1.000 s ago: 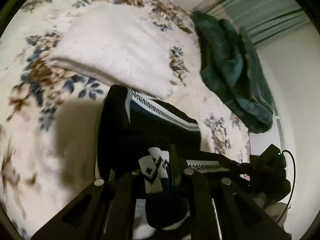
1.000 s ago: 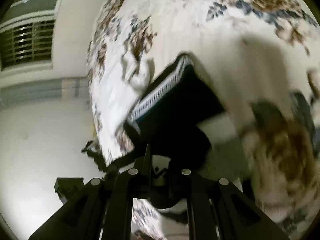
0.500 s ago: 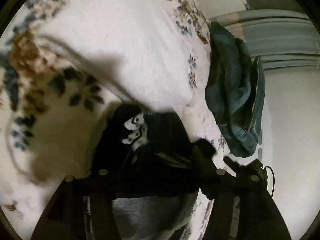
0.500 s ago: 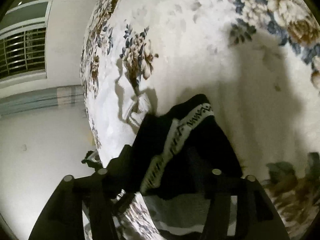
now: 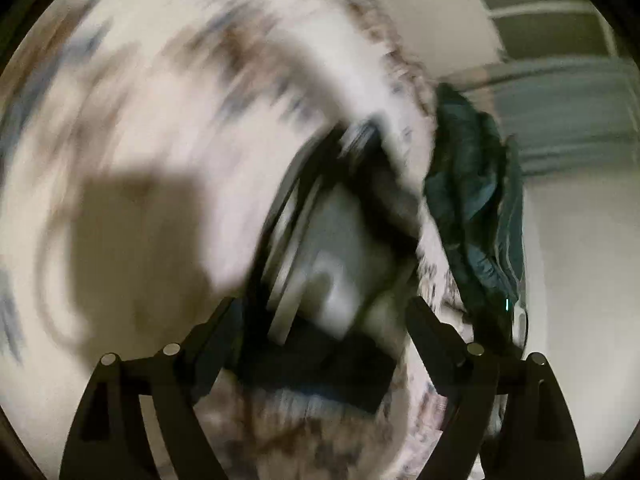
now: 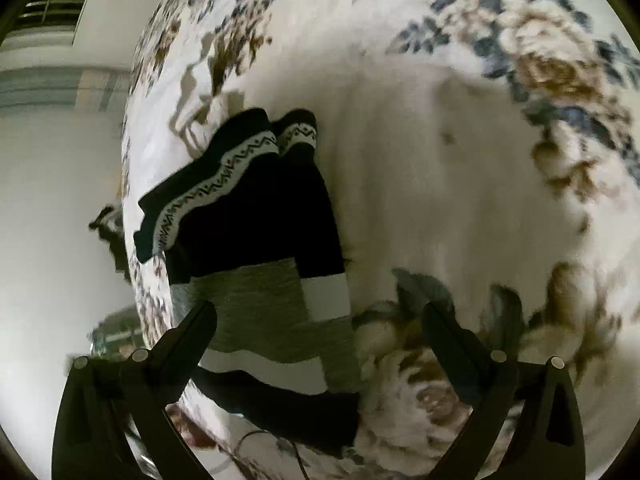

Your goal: Fold small clothes

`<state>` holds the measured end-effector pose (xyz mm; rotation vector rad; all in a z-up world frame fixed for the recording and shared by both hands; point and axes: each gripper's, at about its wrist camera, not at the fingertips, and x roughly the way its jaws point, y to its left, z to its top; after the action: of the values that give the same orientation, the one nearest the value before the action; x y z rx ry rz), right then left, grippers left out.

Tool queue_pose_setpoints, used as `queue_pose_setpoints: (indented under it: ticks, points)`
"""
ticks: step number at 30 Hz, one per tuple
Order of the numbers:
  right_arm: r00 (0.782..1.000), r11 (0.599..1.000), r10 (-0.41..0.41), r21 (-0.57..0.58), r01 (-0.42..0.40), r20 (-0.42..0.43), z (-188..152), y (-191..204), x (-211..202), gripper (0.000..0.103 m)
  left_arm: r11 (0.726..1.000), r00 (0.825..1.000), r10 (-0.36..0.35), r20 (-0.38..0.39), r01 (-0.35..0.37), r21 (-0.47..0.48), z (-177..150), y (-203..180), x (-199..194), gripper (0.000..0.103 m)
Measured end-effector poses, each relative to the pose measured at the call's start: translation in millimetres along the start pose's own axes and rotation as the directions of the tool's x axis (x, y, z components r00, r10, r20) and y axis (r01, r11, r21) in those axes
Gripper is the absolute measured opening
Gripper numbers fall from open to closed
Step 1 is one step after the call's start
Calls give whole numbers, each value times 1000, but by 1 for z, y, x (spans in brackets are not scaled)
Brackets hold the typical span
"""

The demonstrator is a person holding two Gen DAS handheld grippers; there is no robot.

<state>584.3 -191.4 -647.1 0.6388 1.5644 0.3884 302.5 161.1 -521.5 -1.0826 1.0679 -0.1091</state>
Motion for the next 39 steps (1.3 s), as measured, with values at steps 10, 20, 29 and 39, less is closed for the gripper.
queue_pose_setpoints:
  ticks: [10, 20, 29, 39]
  points:
    - [964, 978, 152, -108, -178, -217, 72, -10, 56, 103, 906, 965, -208, 158, 251, -341, -103, 39, 65, 83]
    - [929, 957, 242, -89, -276, -280, 103, -4, 89, 103, 902, 917, -173, 358, 293, -317, -74, 20, 96, 89]
    - [942, 951, 282, -78, -300, -179, 75, 6, 82, 21, 958, 934, -132, 333, 207, -200, -28, -14, 68, 23]
    - [943, 925, 312, 263, -273, -117, -160, -38, 42, 14, 999, 999, -2, 41, -1, 54, 34, 15, -6, 30]
